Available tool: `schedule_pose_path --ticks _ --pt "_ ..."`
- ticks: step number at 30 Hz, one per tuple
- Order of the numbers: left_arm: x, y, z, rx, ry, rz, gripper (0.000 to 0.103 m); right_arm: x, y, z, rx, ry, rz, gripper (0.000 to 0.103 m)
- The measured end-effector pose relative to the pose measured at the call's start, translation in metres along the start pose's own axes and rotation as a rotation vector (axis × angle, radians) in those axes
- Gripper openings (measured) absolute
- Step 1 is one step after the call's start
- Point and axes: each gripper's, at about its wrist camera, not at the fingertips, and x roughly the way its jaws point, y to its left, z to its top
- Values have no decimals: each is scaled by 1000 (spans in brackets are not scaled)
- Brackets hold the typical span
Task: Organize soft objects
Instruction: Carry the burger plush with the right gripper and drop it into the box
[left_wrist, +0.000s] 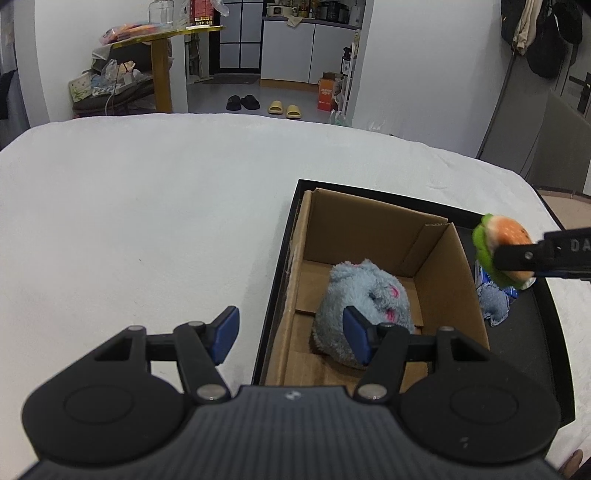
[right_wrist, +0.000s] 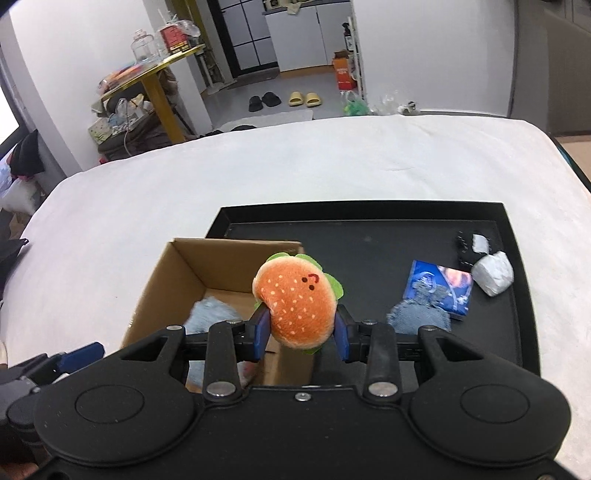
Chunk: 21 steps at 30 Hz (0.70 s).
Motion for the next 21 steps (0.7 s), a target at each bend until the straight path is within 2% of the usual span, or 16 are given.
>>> schedule_pose_path --ticks 9,12,15,17,21 --pt "3 11 -2 -46 -5 -32 57 13 36 6 -79 22 6 36" --pt "3 14 -2 -61 -8 -46 53 18 46 7 -103 33 12 36" --pt "4 18 -3 -77 -5 -62 43 24 58 8 -122 41 20 36" --pt "5 21 -3 -89 -1 -74 33 28 64 9 -136 44 25 37" --pt "8 26 -3 -109 5 -87 22 34 76 11 -152 42 30 37"
